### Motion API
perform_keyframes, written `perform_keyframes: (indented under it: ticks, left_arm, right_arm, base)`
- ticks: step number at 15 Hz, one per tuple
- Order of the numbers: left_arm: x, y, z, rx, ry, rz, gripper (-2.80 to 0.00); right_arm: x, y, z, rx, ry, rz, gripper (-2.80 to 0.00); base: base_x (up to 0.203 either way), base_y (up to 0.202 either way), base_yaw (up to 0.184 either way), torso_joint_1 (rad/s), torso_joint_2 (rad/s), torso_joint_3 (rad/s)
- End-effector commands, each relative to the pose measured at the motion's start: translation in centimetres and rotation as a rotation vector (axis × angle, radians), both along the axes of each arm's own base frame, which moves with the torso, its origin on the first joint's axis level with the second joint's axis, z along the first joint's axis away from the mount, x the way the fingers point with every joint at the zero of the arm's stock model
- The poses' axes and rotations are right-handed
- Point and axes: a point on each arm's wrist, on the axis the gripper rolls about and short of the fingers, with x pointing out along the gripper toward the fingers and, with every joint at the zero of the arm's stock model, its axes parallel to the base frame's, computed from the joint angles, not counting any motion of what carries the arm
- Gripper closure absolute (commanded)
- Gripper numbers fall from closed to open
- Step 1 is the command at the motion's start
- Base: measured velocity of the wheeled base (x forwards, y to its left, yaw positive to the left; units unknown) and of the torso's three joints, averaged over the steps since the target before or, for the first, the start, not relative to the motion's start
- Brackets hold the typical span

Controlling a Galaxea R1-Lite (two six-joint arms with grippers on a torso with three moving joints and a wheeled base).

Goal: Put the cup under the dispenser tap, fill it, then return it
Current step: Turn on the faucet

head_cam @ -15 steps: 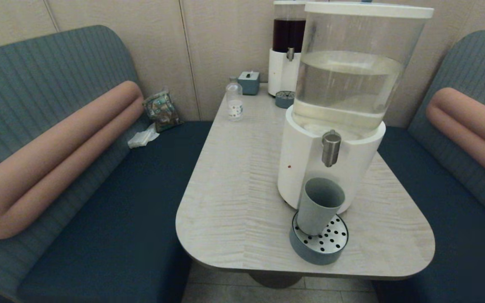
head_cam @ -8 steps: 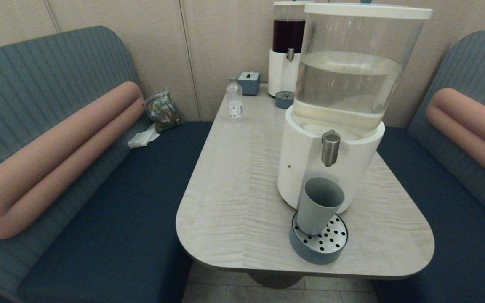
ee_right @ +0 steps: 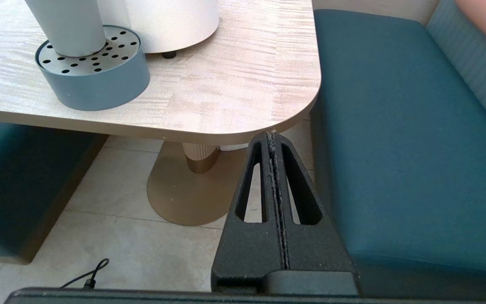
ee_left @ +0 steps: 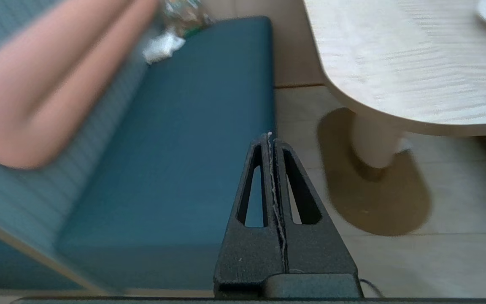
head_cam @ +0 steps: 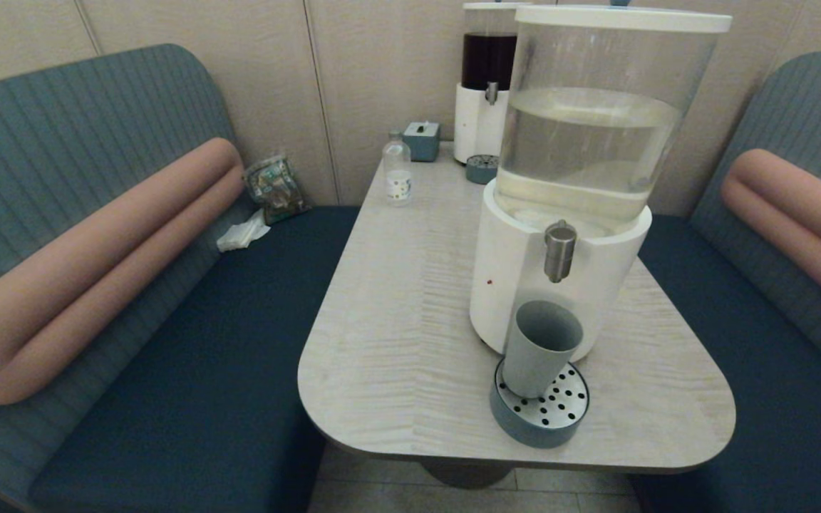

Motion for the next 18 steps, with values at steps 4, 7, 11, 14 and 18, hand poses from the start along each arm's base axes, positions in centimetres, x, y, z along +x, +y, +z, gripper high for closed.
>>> perform_keyframes:
  ticks: [4, 7, 11, 14, 18]
  left_arm:
    - [0.0, 0.0, -0.5, -0.077, 0.054, -0.002, 0.0]
    - [0.1, 0.0, -0.5, -0.091, 0.024, -0.004, 0.0]
    - [0.1, 0.0, -0.4, -0.081, 0.021, -0.004, 0.0]
    - [0.1, 0.0, -0.4, -0.08, 0.021, -0.004, 0.0]
    - [0.1, 0.0, -0.5, -0.066, 0.024, -0.002, 0.0]
  right_arm:
    - [0.0, 0.0, 0.0, -0.019, 0.001, -0.002, 0.0]
    - [-0.6, 0.0, 2.0, -0.042, -0.087, -0.002, 0.0]
    - [-2.4, 0.1, 7.3, -0.044, -0.137, 0.04, 0.0]
    - [-1.1, 0.1, 10.5, -0.017, -0.055, 0.072, 0.0]
    - [-0.2, 0.2, 10.7, -0.001, 0.013, 0.089, 0.0]
  base:
    - [0.0, 0.0, 0.0, 0.0, 0.0, 0.0]
    - [0.0, 0.0, 0.0, 0.0, 0.0, 0.0]
    - [0.0, 0.0, 0.0, 0.0, 0.0, 0.0]
    - [0.0, 0.0, 0.0, 0.0, 0.0, 0.0]
    - [0.0, 0.0, 0.0, 0.0, 0.0, 0.0]
